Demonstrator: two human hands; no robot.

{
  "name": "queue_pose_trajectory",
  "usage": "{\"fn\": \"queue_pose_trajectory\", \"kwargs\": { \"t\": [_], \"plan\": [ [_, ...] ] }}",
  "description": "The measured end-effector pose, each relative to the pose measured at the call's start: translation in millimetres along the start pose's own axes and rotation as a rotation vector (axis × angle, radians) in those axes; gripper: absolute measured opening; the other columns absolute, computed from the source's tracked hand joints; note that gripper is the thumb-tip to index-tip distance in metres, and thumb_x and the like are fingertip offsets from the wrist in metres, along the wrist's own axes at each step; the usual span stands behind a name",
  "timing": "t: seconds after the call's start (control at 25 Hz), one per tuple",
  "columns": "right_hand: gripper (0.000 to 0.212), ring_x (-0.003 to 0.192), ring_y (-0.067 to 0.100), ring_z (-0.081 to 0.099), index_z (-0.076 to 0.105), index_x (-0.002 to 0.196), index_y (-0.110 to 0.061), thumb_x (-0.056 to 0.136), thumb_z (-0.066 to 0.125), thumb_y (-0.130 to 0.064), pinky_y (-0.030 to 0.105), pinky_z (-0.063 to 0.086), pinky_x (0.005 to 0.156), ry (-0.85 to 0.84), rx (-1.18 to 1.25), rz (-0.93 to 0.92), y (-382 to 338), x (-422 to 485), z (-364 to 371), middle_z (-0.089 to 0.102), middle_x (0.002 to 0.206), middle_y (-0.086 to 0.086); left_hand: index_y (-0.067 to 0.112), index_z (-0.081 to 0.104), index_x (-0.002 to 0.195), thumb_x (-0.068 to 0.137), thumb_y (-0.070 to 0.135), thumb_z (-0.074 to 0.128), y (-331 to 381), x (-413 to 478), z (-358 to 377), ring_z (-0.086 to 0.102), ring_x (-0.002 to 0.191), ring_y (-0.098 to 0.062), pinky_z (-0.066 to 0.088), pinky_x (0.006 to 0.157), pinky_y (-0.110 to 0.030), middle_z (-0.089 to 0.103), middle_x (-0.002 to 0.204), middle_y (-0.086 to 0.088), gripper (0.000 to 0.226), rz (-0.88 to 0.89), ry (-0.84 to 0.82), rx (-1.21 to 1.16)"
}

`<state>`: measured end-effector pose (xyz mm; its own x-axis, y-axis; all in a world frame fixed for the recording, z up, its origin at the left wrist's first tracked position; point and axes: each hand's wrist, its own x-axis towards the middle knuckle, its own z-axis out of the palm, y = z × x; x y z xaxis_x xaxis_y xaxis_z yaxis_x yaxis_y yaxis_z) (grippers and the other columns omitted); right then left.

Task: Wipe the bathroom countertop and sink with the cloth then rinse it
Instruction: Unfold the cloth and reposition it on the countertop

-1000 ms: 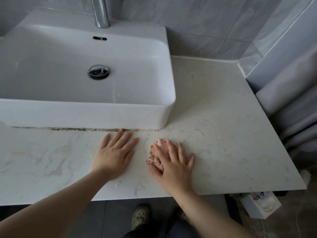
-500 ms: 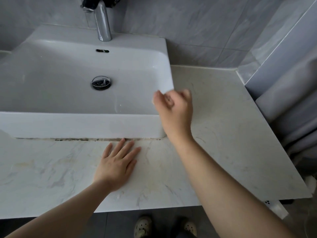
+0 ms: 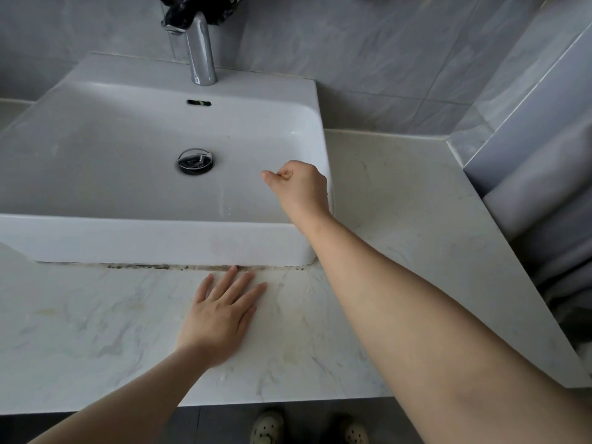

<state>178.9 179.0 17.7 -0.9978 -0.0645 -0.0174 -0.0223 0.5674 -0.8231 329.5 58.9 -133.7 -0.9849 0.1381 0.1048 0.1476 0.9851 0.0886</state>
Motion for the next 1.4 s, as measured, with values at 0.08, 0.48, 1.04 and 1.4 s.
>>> {"fn": "queue_pose_trajectory", "kwargs": {
  "t": [0.08,0.48,1.04,1.4],
  "plan": [
    [0.043,0.062,0.021,0.049,0.043,0.055,-0.016,0.088,0.061,-0.035,0.028,0.033,0.05,0.017,0.012,0.049,-1.8,0.8,1.4,0.051,0.058,-0.005,0.032,0.05,0.128,0.1,0.04,0.007,0.0,0.1,0.2,0.031,0.129,-0.021,0.016,0.105,-0.04,0.057,0.131,0.001,0.053,0.003,-0.001,0.0],
    [0.04,0.055,0.02,0.017,0.02,0.055,-0.019,0.082,0.049,-0.013,0.033,0.014,0.05,0.083,0.054,0.1,-8.4,-0.9,-2.2,0.02,0.052,0.001,0.032,0.049,0.128,0.1,0.04,0.006,-0.8,-0.3,1.4,0.03,0.13,-0.02,0.011,0.107,-0.038,0.057,0.132,0.001,0.052,0.004,-0.006,0.003],
    [0.067,0.136,0.02,0.031,0.042,0.138,-0.028,0.082,0.033,-0.063,0.035,0.027,0.108,-0.336,-0.382,-0.067,141.3,-107.1,-37.3,0.04,0.145,-0.001,0.033,0.049,0.13,0.099,0.043,0.007,0.9,0.6,0.2,0.045,0.129,-0.025,0.022,0.104,-0.041,0.056,0.133,0.001,0.053,-0.004,-0.009,0.021],
    [0.018,0.063,0.007,0.049,0.047,0.08,-0.025,0.089,0.062,-0.029,0.02,0.038,0.057,-0.147,0.013,0.132,136.0,-104.4,-45.3,0.052,0.071,-0.008,0.032,0.05,0.13,0.099,0.044,0.006,1.7,-0.1,-1.6,0.046,0.128,-0.026,0.02,0.105,-0.041,0.055,0.134,0.0,0.055,-0.009,-0.037,0.019]
  ]
}}
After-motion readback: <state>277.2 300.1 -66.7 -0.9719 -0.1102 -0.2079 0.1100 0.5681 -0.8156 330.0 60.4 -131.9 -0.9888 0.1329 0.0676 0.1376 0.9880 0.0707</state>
